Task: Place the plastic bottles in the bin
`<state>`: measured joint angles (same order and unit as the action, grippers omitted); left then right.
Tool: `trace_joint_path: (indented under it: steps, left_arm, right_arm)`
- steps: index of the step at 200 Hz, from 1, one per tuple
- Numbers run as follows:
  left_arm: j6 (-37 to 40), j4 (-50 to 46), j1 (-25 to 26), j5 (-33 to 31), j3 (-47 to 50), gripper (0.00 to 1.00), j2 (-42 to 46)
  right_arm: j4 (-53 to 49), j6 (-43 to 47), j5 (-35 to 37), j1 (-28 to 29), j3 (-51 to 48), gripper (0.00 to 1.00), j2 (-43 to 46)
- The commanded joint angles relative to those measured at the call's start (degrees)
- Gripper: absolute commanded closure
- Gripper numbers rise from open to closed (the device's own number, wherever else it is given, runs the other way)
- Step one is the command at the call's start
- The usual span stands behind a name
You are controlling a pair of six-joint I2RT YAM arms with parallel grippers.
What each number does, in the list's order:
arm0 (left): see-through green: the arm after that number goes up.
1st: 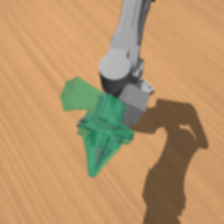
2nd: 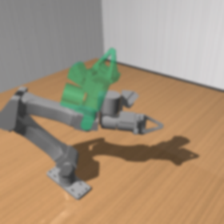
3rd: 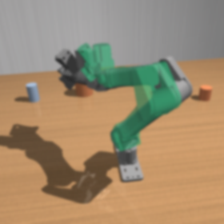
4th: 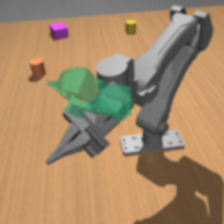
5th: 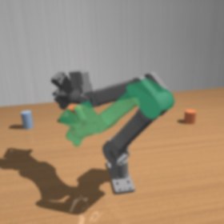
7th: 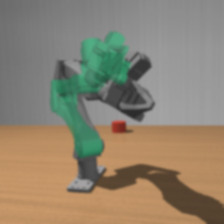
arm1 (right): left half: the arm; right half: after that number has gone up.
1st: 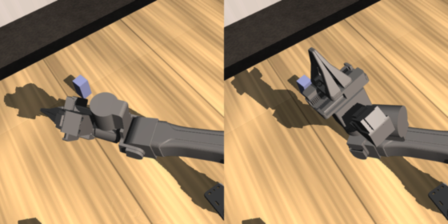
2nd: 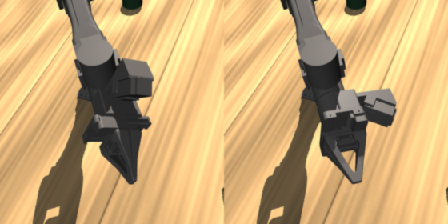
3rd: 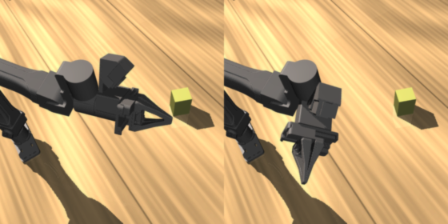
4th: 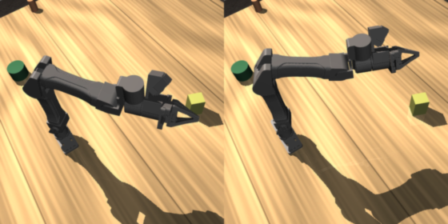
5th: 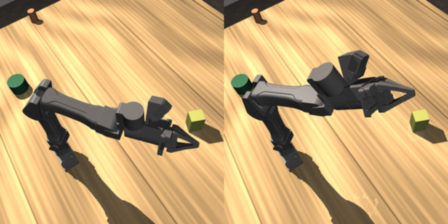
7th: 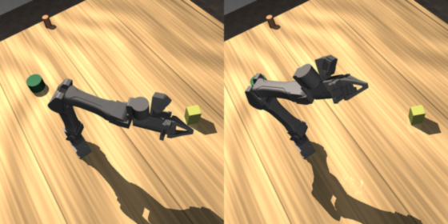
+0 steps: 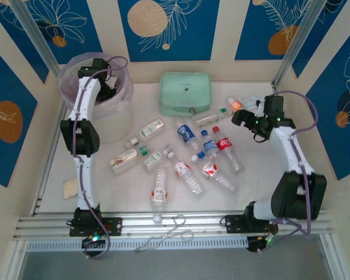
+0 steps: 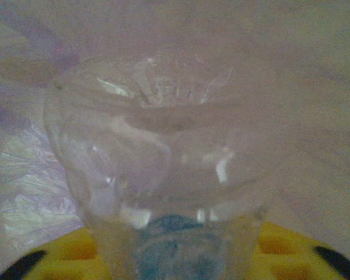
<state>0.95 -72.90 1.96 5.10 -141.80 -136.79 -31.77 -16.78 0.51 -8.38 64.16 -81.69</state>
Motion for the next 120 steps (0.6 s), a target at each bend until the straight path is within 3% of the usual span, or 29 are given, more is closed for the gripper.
trace_joint_path:
  steps: [1,25,51,88,120]
  left_arm:
    - [0.07,-0.39,-0.02,-0.02,0.14,0.39,4.84]
    - [1.27,0.2,-0.09,-0.03,0.08,0.19,6.75]
    - [2.32,-0.18,-0.33,-1.18,-0.41,0.06,8.85]
    - [3.82,-0.38,-2.97,-0.15,-3.47,0.01,13.23]
    - [3.78,-0.85,-3.43,0.37,-3.54,0.01,20.03]
  right_arm:
    - [-3.56,10.69,1.72,-2.87,7.76,0.01,-7.92]
    - [-6.49,17.54,-4.17,-4.98,15.14,0.02,-16.74]
    - [-9.54,24.12,-6.33,-6.41,22.08,0.14,-25.95]
    - [-5.83,30.71,-9.81,-7.59,25.39,0.16,-32.44]
    - [-2.22,34.13,-8.72,-6.76,27.42,0.01,-36.47]
